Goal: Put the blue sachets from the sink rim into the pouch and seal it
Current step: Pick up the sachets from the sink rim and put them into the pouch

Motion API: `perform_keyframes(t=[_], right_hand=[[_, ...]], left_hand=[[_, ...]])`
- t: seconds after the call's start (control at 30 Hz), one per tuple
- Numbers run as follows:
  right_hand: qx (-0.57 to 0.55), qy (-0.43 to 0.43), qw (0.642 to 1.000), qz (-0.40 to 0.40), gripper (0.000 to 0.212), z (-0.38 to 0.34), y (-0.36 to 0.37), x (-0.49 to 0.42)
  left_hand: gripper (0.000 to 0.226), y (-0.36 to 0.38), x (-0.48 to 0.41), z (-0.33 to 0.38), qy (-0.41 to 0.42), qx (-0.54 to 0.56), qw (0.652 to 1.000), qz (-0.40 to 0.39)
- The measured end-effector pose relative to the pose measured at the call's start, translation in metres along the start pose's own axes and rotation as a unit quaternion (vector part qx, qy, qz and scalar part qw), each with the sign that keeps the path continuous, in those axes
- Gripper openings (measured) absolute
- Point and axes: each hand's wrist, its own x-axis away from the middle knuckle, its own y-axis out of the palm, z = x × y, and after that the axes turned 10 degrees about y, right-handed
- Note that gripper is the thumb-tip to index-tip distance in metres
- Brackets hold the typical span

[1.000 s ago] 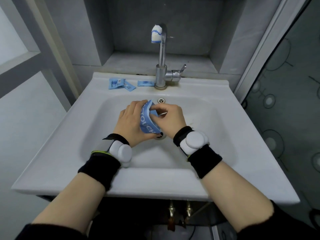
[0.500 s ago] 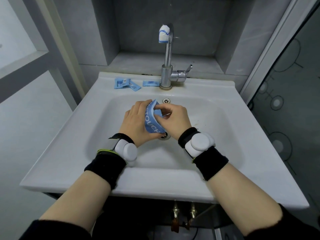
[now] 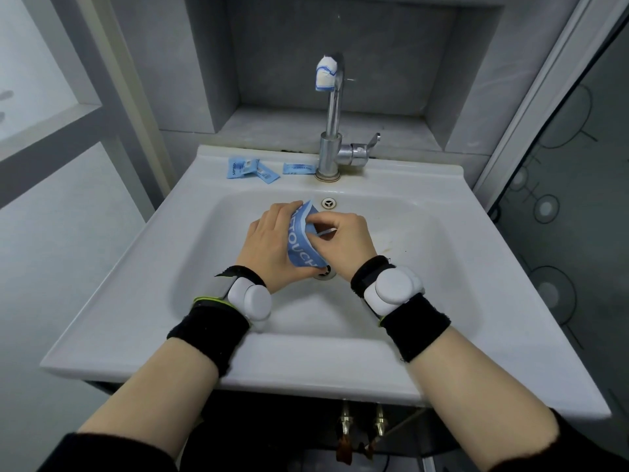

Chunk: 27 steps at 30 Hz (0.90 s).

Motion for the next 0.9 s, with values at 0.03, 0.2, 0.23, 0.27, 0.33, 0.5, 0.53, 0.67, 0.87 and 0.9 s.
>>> perform_keyframes(t=[0.03, 0.2, 0.23, 0.27, 0.33, 0.5, 0.53, 0.67, 0.87, 0.9], right_hand=[[0.007, -0.004, 1.000, -0.001, 0.022, -0.0001, 0.0002, -0.0002], [0.029, -0.006, 1.000, -0.001, 0.024, -0.0006, -0.0007, -0.0005], [0.034, -0.006, 0.999, -0.002, 0.024, -0.0006, -0.0008, -0.0003], [0.038, -0.007, 0.999, -0.002, 0.024, -0.0006, -0.0009, -0.0001], [0.043, -0.007, 0.999, -0.003, 0.024, -0.0008, -0.0012, 0.0000], [0.041, 0.005, 0.999, -0.013, 0.023, -0.0004, -0.0024, -0.0002], [0.044, 0.008, 0.999, -0.016, 0.023, -0.0005, -0.0024, 0.0000], [0.052, 0.017, 0.998, -0.026, 0.021, -0.0009, -0.0020, 0.0000], [0.037, 0.024, 0.999, -0.024, 0.020, -0.0023, -0.0021, 0.0006], [0.025, 0.028, 0.999, -0.023, 0.020, -0.0026, -0.0025, 0.0007]], left_hand=[[0.104, -0.0002, 0.0001, 0.0000, 0.001, 0.000, 1.000, 0.000], [0.103, -0.0011, 0.0001, 0.0007, 0.007, 0.005, 1.000, -0.006], [0.102, -0.0010, 0.0001, 0.0007, 0.009, 0.004, 1.000, -0.006], [0.102, -0.0008, 0.0002, 0.0006, 0.010, 0.003, 1.000, -0.005], [0.101, -0.0004, 0.0001, 0.0004, 0.009, 0.000, 1.000, -0.007], [0.102, 0.0007, -0.0004, -0.0008, 0.014, -0.007, 1.000, -0.010], [0.102, 0.0005, -0.0002, -0.0007, 0.014, -0.007, 1.000, -0.011], [0.101, -0.0008, 0.0006, 0.0009, 0.025, -0.009, 1.000, -0.007], [0.102, -0.0003, 0.0005, 0.0005, 0.022, -0.013, 1.000, -0.009], [0.102, -0.0001, 0.0005, 0.0003, 0.022, -0.014, 1.000, -0.010]])
